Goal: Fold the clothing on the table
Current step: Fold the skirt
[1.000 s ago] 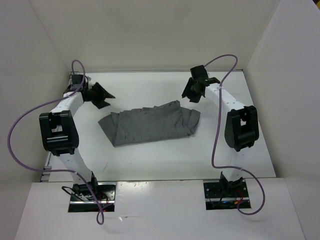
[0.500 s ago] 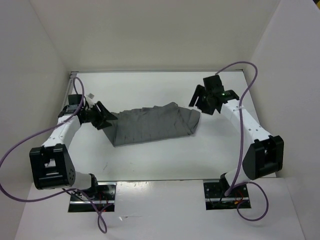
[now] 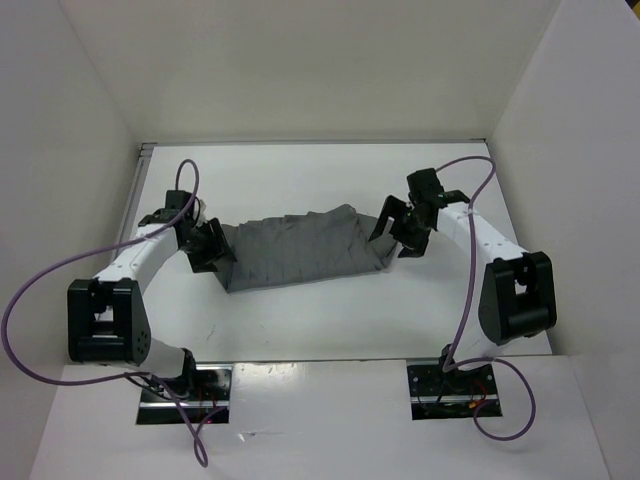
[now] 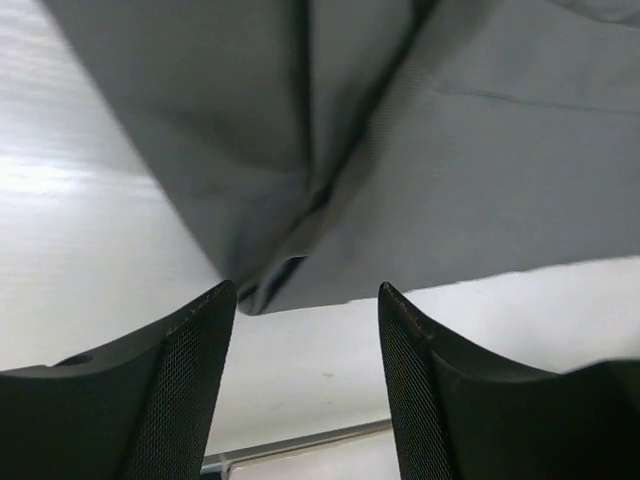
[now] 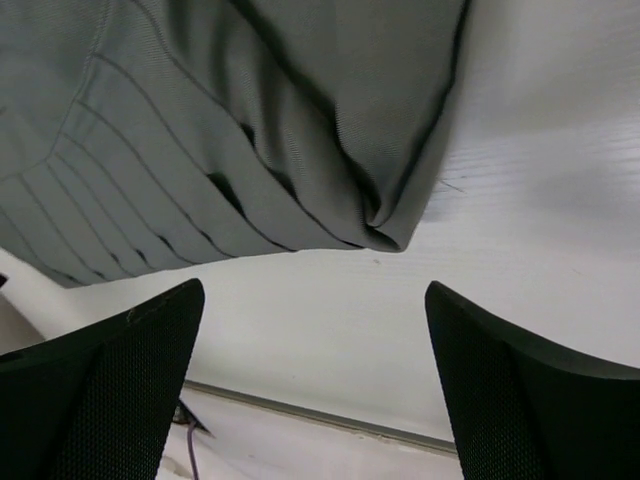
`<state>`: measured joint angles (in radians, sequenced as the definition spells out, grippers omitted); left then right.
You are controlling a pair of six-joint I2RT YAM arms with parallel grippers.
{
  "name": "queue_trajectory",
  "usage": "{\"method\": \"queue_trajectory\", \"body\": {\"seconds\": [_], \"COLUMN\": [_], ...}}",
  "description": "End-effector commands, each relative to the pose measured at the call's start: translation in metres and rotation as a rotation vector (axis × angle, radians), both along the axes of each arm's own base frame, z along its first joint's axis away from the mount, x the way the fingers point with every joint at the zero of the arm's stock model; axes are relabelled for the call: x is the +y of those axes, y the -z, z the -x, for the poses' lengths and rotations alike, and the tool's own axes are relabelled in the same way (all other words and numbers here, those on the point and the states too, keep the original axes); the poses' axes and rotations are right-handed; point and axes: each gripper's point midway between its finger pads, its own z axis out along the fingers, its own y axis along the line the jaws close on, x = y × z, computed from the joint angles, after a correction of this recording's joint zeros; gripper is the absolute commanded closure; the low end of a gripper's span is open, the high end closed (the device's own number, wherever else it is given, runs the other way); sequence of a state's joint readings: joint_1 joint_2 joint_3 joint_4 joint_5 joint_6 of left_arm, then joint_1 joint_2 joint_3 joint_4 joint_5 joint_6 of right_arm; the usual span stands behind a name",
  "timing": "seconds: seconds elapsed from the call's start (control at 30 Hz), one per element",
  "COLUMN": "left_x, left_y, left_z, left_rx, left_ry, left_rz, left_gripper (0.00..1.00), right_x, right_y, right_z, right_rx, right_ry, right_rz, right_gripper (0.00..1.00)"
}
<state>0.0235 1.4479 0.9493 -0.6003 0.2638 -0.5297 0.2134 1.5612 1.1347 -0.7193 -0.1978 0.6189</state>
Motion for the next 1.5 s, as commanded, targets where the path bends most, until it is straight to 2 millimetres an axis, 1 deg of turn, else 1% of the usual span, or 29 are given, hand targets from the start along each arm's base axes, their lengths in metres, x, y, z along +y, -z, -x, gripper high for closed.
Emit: {"method": "queue_trajectory", "body": {"seconds": [0.0,0.03,0.07,0.1,0.13,0.17,0.2,0.27,0.3,0.37,0.47,0.53,0.57,0.67,0.8,0.83,0.87,0.93,1.0,1.03,1.07,1.17,1.2,1.27,1.3,1.33,1.4,1.43,1.47], "left_x": [0.023,0.024,0.027,0.03,0.032,0.033,0.031,0.025,0.026,0.013,0.003,0.003,0.001,-0.004,-0.013,-0.013,-0.011,-0.012,-0.01,-0.01,-0.01,-0.007,-0.005,-0.004,-0.004,-0.007,-0.012,-0.016,-0.016], "left_y": [-0.004,-0.003,-0.005,-0.004,-0.003,-0.001,0.007,0.019,0.024,0.029,0.033,0.038,0.044,0.053,0.077,0.085,0.085,0.094,0.097,0.097,0.097,0.099,0.099,0.1,0.098,0.097,0.085,0.081,0.073], "left_z": [0.009,0.012,0.012,0.014,0.016,0.016,0.018,0.021,0.024,0.024,0.024,0.022,0.027,0.023,0.028,0.033,0.029,0.033,0.032,0.032,0.032,0.029,0.029,0.028,0.025,0.025,0.012,0.007,0.002], "left_rx": [0.014,0.031,0.02,0.031,0.042,0.053,0.082,0.14,0.165,0.18,0.178,0.177,0.2,0.199,0.248,0.283,0.266,0.297,0.296,0.296,0.296,0.297,0.296,0.303,0.294,0.295,0.251,0.234,0.212], "left_ry": [-0.073,-0.088,-0.107,-0.11,-0.128,-0.142,-0.13,-0.107,-0.095,-0.053,-0.03,-0.039,-0.033,-0.024,-0.025,-0.036,-0.039,-0.053,-0.055,-0.055,-0.055,-0.07,-0.073,-0.075,-0.075,-0.07,-0.053,-0.035,-0.035], "left_rz": [-0.151,-0.164,-0.178,-0.208,-0.217,-0.221,-0.224,-0.222,-0.227,-0.181,-0.141,-0.138,-0.128,-0.099,-0.052,-0.051,-0.059,-0.057,-0.066,-0.066,-0.066,-0.084,-0.093,-0.102,-0.101,-0.083,-0.057,-0.037,-0.035], "left_gripper": [0.33,0.32,0.32,0.32,0.32,0.31,0.28,0.27,0.27,0.24,0.19,0.15,0.15,0.14,0.14,0.14,0.14,0.15,0.2,0.26,0.42,0.71,0.84,1.0,1.0,1.0,1.0,1.0,1.0], "right_x": [0.028,0.036,0.049,0.063,0.072,0.078,0.086,0.099,0.1,0.109,0.108,0.107,0.106,0.102,0.097,0.096,0.094,0.094,0.09,0.089,0.088,0.091,0.093,0.094,0.096,0.096,0.099,0.101,0.103], "right_y": [-0.035,-0.039,-0.039,-0.038,-0.037,-0.034,-0.036,-0.031,-0.034,-0.035,-0.037,-0.036,-0.035,-0.036,-0.046,-0.05,-0.048,-0.059,-0.06,-0.063,-0.062,-0.067,-0.07,-0.066,-0.065,-0.057,-0.051,-0.035,-0.031], "right_z": [-0.021,-0.022,-0.018,-0.02,-0.018,-0.019,-0.02,-0.019,-0.022,-0.022,-0.023,-0.021,-0.019,-0.016,-0.014,-0.011,-0.01,-0.009,-0.009,-0.008,-0.006,-0.006,-0.005,-0.002,0.0,0.002,0.004,0.014,0.014], "right_rx": [-0.123,-0.136,-0.121,-0.114,-0.109,-0.099,-0.098,-0.085,-0.094,-0.106,-0.113,-0.105,-0.1,-0.097,-0.129,-0.129,-0.121,-0.145,-0.15,-0.163,-0.154,-0.167,-0.166,-0.157,-0.145,-0.118,-0.101,-0.032,-0.031], "right_ry": [-0.07,-0.095,-0.136,-0.173,-0.21,-0.226,-0.243,-0.282,-0.284,-0.314,-0.318,-0.317,-0.325,-0.328,-0.337,-0.337,-0.333,-0.341,-0.331,-0.339,-0.338,-0.368,-0.373,-0.414,-0.433,-0.447,-0.506,-0.53,-0.559], "right_rz": [-0.134,-0.164,-0.219,-0.239,-0.248,-0.247,-0.248,-0.233,-0.235,-0.227,-0.214,-0.212,-0.206,-0.191,-0.171,-0.171,-0.161,-0.162,-0.143,-0.141,-0.139,-0.153,-0.163,-0.165,-0.176,-0.175,-0.161,-0.147,-0.129], "right_gripper": [0.05,0.07,0.19,0.27,0.35,0.48,0.52,0.52,0.52,0.52,0.52,0.5,0.5,0.49,0.49,0.49,0.49,0.49,0.49,0.48,0.48,0.48,0.46,0.46,0.46,0.46,0.46,0.46,0.47]}}
